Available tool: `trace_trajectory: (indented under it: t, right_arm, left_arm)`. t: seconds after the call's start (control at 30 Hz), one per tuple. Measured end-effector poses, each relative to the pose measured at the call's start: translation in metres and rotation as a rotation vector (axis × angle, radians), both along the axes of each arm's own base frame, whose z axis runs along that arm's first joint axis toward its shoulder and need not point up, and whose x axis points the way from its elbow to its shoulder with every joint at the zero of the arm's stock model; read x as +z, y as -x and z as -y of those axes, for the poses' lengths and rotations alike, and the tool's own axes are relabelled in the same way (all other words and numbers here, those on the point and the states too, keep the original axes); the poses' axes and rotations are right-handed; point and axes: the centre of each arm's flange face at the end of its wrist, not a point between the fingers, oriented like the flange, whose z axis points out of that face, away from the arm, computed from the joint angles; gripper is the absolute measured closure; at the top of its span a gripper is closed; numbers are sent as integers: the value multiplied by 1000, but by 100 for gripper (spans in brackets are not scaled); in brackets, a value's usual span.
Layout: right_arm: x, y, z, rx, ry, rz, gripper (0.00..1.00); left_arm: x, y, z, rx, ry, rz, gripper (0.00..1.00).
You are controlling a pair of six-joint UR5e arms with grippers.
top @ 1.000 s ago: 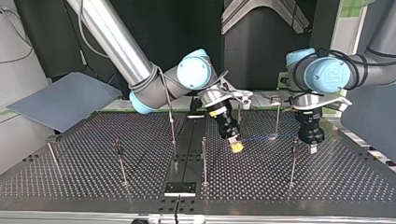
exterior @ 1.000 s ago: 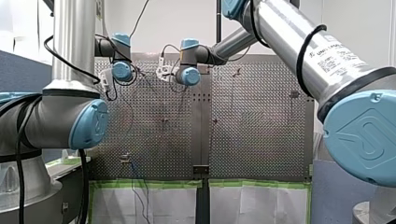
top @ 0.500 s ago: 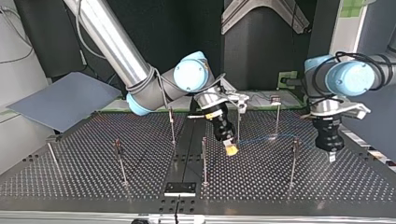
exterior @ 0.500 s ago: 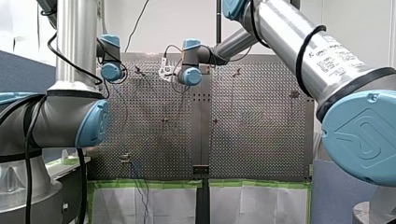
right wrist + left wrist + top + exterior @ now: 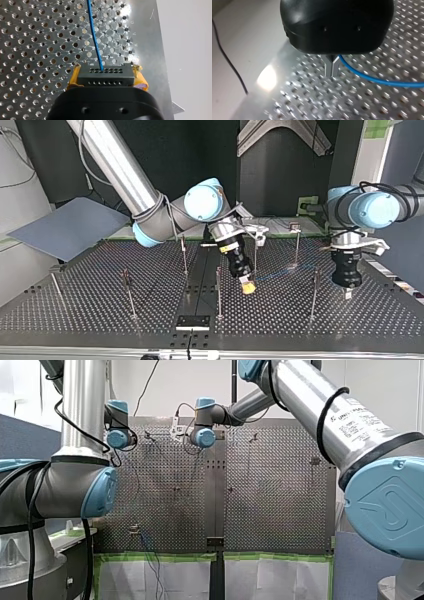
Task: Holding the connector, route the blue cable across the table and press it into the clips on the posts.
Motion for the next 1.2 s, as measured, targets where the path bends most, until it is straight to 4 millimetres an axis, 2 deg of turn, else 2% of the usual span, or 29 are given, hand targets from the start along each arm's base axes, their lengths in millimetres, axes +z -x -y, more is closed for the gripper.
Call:
trace_trajectory:
  t: [0.3,0.63,0.7,0.73,0.8,0.83,0.9,0.93,0.97,1.0,1.2]
  right_arm:
    - [0,4,6,-41,-7,5,100]
    - [0,5,6,-50,-8,4,100]
    - [0,4,5,-47,-6,3,100]
    - [0,4,5,-46,-6,3,100]
    - [0,3,4,-43,-5,2,100]
    - [0,3,3,-43,-5,2,100]
    - [0,2,3,-41,-5,2,100]
    - [0,2,2,-41,-6,2,100]
    - [0,2,2,-40,-6,2,100]
    - [-1,2,2,-40,-7,2,100]
    - [-1,2,1,-50,-10,4,100]
  left_arm:
    - [-29,-9,-10,50,-16,-75,100]
    - [-32,-10,-14,56,-11,-84,100]
    - [-31,-9,-13,56,-12,-87,61]
    - [-30,-8,-12,56,-12,-89,61]
    - [-28,-4,-10,59,-11,-97,33]
    - [-27,-3,-9,62,-11,-100,33]
    - [-24,1,-7,72,-9,-108,18]
    - [-23,3,-7,77,-8,-112,18]
    - [-22,5,-6,83,-7,-116,4]
    - [-20,9,-5,91,-4,-121,0]
    - [-16,33,-1,135,12,-159,0]
